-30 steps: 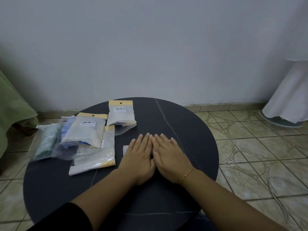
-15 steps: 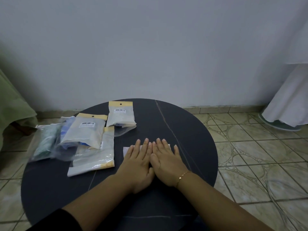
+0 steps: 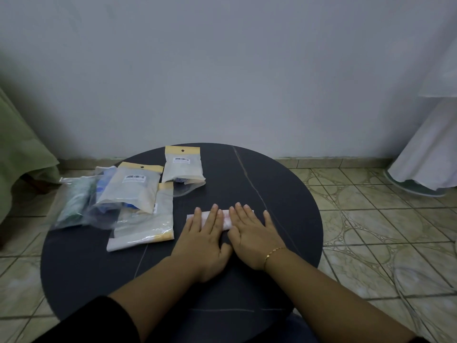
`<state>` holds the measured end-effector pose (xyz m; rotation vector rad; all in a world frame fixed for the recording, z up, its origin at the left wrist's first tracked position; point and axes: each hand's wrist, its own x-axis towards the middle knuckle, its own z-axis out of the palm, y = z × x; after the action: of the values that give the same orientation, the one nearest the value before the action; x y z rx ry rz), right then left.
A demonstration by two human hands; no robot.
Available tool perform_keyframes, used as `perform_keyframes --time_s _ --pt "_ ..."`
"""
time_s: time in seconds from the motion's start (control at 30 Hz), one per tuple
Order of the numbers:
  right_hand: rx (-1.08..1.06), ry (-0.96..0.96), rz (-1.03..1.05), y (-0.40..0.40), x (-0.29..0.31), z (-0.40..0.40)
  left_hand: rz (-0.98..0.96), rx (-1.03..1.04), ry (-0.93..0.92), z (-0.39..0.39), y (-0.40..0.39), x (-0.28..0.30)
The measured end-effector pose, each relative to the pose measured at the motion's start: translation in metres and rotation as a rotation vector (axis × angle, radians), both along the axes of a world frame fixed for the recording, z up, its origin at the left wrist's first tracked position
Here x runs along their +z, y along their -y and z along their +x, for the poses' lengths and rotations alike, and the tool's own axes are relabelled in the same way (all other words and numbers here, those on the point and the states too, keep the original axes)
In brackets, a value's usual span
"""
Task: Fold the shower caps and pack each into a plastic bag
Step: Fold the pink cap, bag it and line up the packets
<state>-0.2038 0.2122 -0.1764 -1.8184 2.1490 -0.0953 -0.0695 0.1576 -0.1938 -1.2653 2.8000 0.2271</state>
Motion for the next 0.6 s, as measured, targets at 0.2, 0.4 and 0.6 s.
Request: perform_keyframes --time_s 0.2,0.4,0.6 --pt "-0.094 0.032 0.002 -0.001 0.001 0.008 -0.032 0.064 0.046 0.001 -0.008 0.003" --pt "-0.248 0.058 0.018 -0.004 0.002 0.012 -0.021 0.059 0.024 0.003 -0.008 0.003" --pt "-0.184 -0.039 -0.215 0.001 0.01 0.016 -0.024 0.003 -0.003 0.006 -0.002 -0.003"
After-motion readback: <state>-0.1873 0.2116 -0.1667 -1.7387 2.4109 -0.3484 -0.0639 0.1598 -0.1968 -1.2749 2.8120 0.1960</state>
